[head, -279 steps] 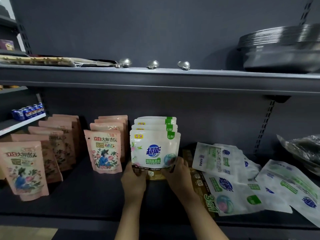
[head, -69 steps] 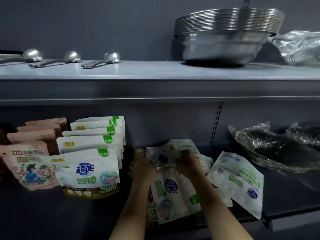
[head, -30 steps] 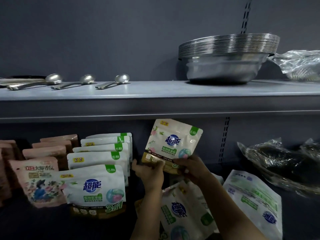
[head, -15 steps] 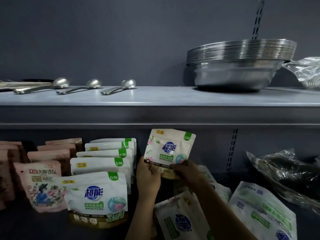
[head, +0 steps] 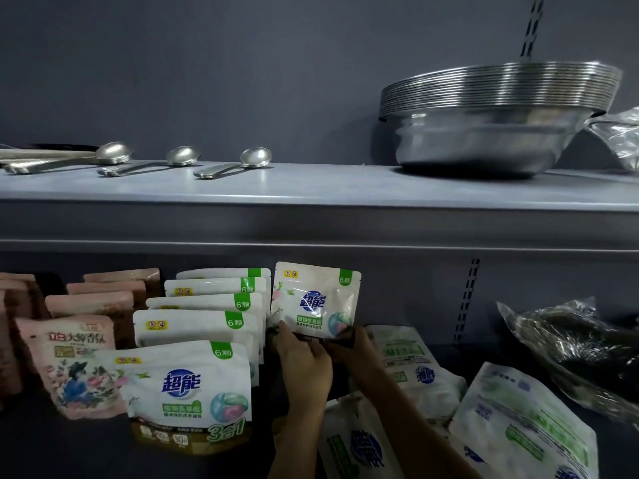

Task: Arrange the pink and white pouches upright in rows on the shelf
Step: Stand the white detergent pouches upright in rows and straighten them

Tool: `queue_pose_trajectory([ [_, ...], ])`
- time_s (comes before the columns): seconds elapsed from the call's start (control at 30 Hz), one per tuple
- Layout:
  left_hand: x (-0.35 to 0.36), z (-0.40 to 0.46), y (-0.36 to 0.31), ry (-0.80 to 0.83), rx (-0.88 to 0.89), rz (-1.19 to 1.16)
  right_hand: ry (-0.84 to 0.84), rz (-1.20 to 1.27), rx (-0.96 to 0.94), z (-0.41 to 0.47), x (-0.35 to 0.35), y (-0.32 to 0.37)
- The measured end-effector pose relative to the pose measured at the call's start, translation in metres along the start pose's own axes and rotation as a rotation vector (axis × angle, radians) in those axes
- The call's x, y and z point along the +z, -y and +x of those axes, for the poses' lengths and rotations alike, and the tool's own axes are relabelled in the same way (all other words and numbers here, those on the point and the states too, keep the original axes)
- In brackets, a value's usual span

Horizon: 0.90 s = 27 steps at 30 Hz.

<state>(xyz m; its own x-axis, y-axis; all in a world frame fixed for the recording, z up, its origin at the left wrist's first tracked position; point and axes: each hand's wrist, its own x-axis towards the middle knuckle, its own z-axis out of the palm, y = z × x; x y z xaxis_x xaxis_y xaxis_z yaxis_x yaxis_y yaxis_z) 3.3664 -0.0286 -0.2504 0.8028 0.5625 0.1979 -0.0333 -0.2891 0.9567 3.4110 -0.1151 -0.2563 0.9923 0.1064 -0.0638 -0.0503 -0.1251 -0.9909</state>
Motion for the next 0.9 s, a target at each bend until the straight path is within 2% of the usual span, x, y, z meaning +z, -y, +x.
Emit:
queue_pose_trajectory([
  [0.3,0.005,0.004,0.006,-0.005,0.002,-0.001,-0.056,-0.422,-0.087,-0.004,-0.023,0.001],
  [0.6,-0.004,0.013,0.011,0.019,-0.044,0.027,-0.275,-0.566,0.009,0.011,-0.026,0.009],
  [0.9,0.002,0.021,0.005,0.263,-0.101,0.034,-0.398,-0.614,0.086,0.016,-0.038,0.015],
])
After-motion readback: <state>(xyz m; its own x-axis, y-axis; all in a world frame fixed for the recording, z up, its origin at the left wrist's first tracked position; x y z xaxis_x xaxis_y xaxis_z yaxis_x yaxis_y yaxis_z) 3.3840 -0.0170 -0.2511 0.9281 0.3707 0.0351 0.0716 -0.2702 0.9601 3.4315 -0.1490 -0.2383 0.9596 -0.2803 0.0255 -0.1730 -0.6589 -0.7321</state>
